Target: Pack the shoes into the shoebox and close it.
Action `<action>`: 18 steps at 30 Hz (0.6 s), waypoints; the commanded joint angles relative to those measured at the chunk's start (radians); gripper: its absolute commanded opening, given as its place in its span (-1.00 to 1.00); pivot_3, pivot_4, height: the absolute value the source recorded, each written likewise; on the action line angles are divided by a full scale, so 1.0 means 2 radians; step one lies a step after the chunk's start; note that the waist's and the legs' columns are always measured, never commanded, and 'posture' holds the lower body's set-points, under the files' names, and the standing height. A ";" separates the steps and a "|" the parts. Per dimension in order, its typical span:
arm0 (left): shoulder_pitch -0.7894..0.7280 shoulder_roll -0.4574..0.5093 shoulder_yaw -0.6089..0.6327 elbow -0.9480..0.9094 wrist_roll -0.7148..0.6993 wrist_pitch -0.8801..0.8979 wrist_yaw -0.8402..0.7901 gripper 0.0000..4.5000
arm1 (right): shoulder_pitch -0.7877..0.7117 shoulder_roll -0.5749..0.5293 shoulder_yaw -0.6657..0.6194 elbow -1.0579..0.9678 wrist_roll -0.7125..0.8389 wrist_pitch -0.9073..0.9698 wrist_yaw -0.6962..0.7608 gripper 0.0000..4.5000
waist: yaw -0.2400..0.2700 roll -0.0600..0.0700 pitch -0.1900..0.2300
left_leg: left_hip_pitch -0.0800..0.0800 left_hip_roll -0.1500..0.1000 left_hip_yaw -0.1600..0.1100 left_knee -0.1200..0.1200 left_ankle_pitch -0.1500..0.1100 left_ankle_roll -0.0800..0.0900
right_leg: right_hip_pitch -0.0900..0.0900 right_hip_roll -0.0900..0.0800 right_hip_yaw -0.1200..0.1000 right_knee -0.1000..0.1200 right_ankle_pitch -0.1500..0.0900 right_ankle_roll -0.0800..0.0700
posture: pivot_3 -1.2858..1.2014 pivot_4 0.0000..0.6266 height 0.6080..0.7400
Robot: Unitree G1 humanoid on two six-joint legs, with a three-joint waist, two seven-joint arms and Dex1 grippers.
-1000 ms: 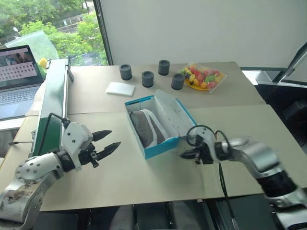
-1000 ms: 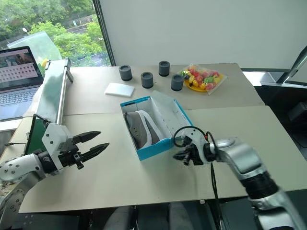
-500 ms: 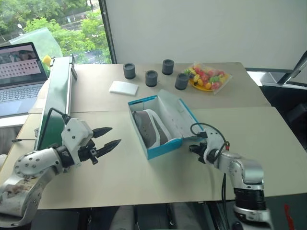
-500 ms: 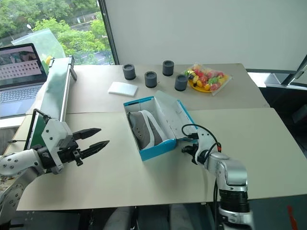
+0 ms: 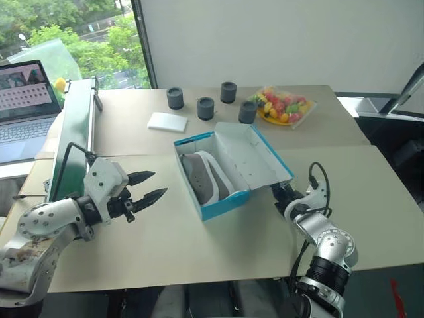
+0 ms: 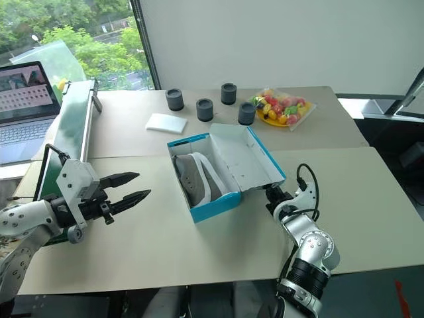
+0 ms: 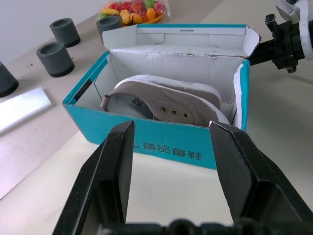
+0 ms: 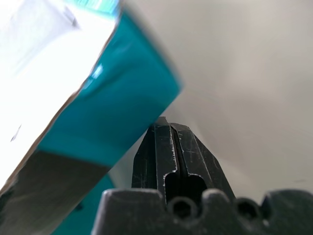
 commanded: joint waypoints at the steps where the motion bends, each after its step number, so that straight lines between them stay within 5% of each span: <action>1: -0.005 0.008 0.009 -0.016 -0.009 0.000 0.000 0.14 | -0.014 0.037 0.020 -0.011 0.040 -0.039 0.005 -0.99 | -0.002 0.000 0.000 | 0.000 0.000 0.000 0.000 0.000 0.000 | 0.000 0.000 0.000 0.000 0.000 0.000 | 0.03 -0.52 0.80; 10: -0.006 0.011 0.012 -0.012 -0.006 0.001 0.002 0.14 | -0.032 0.031 0.048 -0.029 0.224 -0.052 0.064 -0.99 | -0.002 0.000 0.000 | 0.000 0.000 0.000 0.000 0.000 0.000 | 0.000 0.000 0.000 0.000 0.000 0.000 | 0.03 -0.52 0.80; 18: -0.006 0.007 0.008 -0.014 -0.007 0.005 0.008 0.14 | -0.011 -0.017 0.142 -0.098 0.292 -0.030 0.142 -0.99 | -0.003 0.001 0.000 | 0.000 0.001 0.000 0.000 0.000 0.000 | 0.000 0.000 0.000 0.000 0.000 0.001 | 0.03 -0.52 0.80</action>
